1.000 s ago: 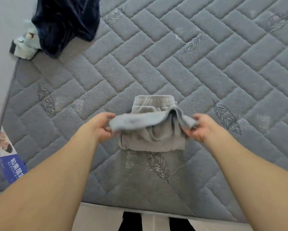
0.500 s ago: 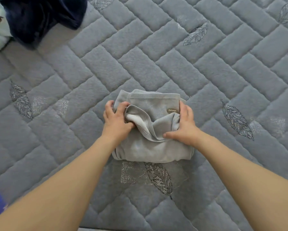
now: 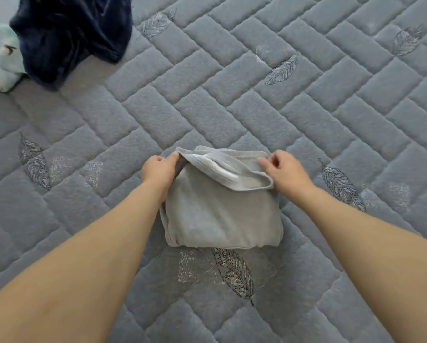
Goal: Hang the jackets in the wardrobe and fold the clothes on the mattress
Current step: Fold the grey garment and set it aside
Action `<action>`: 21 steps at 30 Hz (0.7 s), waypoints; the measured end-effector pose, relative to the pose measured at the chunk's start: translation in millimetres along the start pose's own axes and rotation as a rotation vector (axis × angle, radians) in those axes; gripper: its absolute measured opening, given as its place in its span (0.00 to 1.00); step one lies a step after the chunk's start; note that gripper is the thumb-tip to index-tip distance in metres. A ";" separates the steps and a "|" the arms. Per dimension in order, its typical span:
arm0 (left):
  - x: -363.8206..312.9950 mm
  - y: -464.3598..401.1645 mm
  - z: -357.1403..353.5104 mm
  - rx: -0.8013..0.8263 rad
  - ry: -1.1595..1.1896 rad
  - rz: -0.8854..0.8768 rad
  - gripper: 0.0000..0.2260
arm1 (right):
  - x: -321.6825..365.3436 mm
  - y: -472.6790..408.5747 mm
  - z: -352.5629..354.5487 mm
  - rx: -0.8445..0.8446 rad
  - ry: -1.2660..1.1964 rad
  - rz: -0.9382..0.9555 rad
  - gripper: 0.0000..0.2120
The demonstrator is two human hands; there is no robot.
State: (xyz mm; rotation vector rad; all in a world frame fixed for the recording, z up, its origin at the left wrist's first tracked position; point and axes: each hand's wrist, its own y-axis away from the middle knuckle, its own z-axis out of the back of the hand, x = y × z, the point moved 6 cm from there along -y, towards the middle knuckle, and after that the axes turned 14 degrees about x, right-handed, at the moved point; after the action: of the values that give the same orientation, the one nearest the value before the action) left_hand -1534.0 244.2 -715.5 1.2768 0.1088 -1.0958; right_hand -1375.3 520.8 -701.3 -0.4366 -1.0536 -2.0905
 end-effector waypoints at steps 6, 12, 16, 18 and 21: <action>9.4 10.9 -20.7 0.170 -0.236 -0.032 0.14 | 2.3 45.0 -53.0 0.200 0.103 0.193 0.50; -25.6 -15.0 -11.3 0.195 -0.067 -0.139 0.14 | 11.6 27.9 -27.5 0.143 0.543 0.380 0.18; -32.7 -30.6 8.8 0.042 -0.096 -0.173 0.13 | 15.5 -0.6 -19.2 0.210 0.528 0.253 0.04; -27.0 -32.9 17.0 -0.059 -0.164 -0.158 0.13 | -1.9 -17.9 5.4 0.053 0.102 -0.043 0.09; -13.8 -27.0 14.1 -0.072 -0.303 -0.096 0.16 | -14.4 -5.3 34.7 -0.359 -0.211 -0.243 0.16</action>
State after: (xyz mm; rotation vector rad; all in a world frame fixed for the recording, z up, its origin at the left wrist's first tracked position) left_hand -1567.1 244.0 -721.1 1.0376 -0.0193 -1.3438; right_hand -1370.6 557.2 -691.5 -0.7506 -0.8810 -2.5065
